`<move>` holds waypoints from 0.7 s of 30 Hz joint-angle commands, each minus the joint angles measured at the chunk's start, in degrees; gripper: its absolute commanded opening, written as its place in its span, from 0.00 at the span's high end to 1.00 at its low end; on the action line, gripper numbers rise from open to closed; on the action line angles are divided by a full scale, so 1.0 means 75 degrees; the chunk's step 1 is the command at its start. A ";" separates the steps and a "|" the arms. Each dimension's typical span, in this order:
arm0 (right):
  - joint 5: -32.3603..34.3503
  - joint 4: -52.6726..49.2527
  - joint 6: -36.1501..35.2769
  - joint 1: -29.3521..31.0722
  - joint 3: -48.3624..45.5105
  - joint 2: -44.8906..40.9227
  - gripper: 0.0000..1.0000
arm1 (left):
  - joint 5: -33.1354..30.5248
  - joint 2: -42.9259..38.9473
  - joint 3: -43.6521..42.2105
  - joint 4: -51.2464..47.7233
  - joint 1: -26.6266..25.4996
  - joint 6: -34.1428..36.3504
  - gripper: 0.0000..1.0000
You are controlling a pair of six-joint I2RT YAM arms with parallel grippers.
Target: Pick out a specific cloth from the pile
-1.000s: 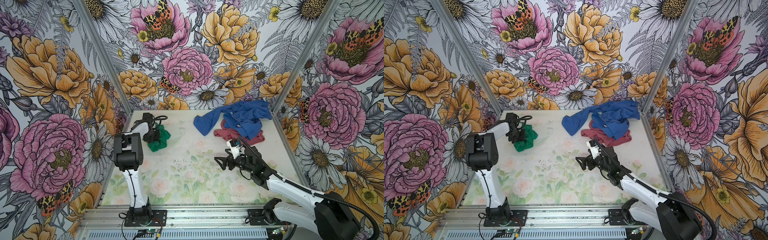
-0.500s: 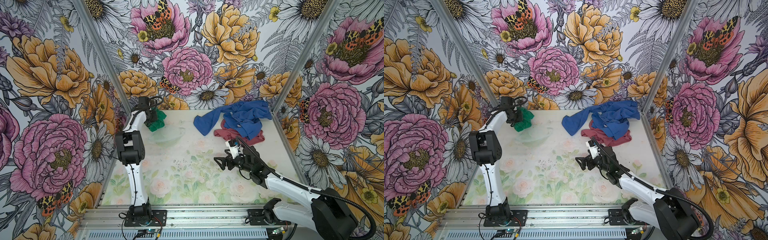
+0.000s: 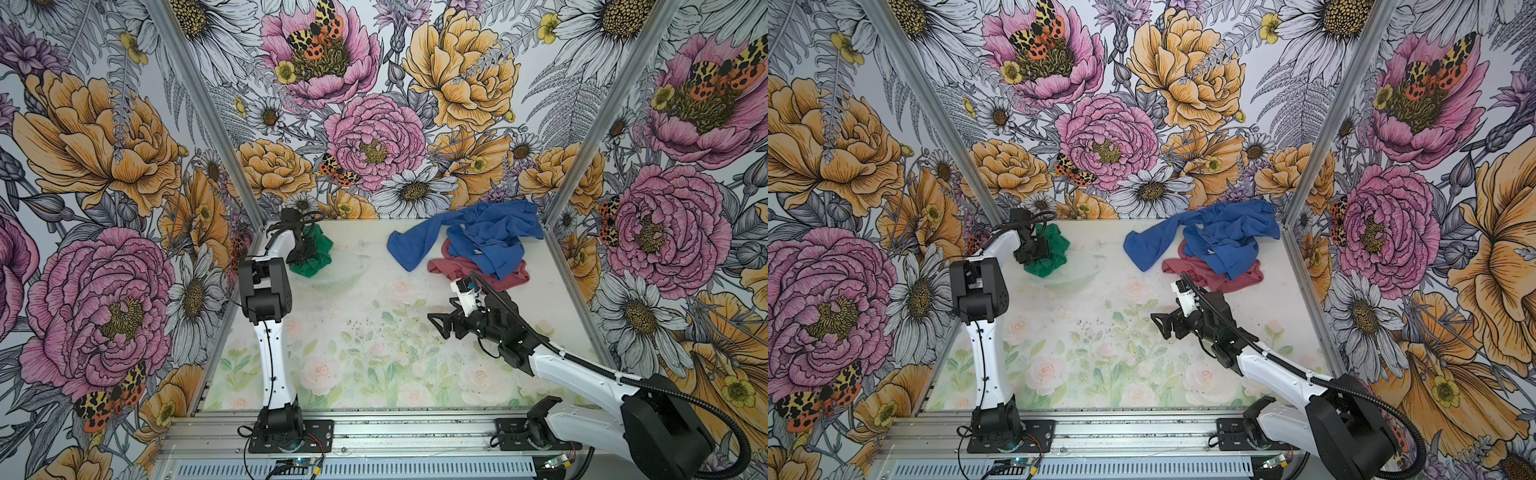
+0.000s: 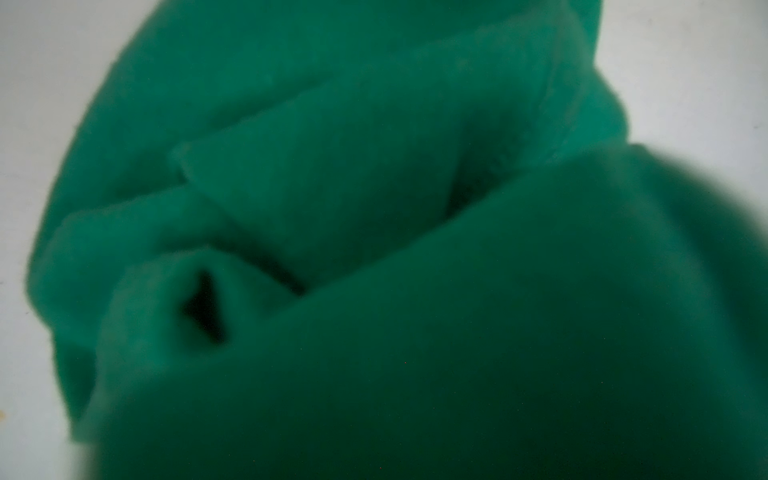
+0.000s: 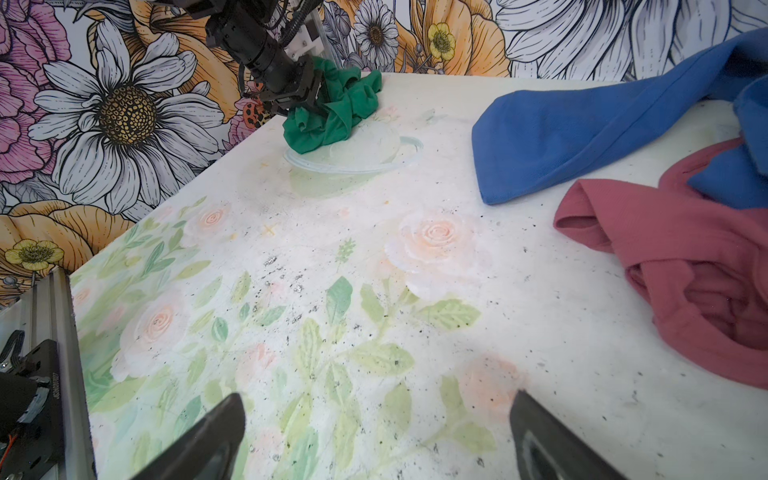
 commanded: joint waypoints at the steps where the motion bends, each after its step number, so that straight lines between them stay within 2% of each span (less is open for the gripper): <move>1: -0.0011 0.0095 -0.0018 0.0055 0.0200 -0.0057 0.01 | -0.0156 -0.0983 -0.0633 0.0478 0.0114 0.0254 0.01; 9: -0.0014 0.0022 0.0018 0.0058 0.0223 -0.0133 0.01 | 0.0049 -0.2336 -0.1412 0.1098 0.0197 0.0062 0.01; 12: 0.0002 0.0004 0.0042 0.0044 0.0193 -0.0267 0.01 | 0.0198 -0.3179 -0.2163 0.1613 0.0192 -0.0225 0.01; 14: 0.0103 -0.0081 0.0061 0.0033 0.0193 -0.0389 0.01 | 0.0317 -0.3956 -0.2987 0.2185 0.0169 -0.0547 0.01; 17: 0.0851 -0.0367 0.0139 -0.0053 0.0187 -0.0609 0.01 | 0.0165 -0.5652 -0.4964 0.3693 0.0091 -0.1211 0.01; 19: 0.1281 -0.0575 0.0188 -0.0251 0.0158 -0.0726 0.01 | -0.0546 -0.6776 -0.6500 0.4873 -0.0151 -0.1539 0.01; 21: 0.1744 -0.0727 0.0260 -0.0484 0.0096 -0.0875 0.00 | -0.1587 -0.7765 -0.7709 0.5690 -0.0653 -0.1315 0.01</move>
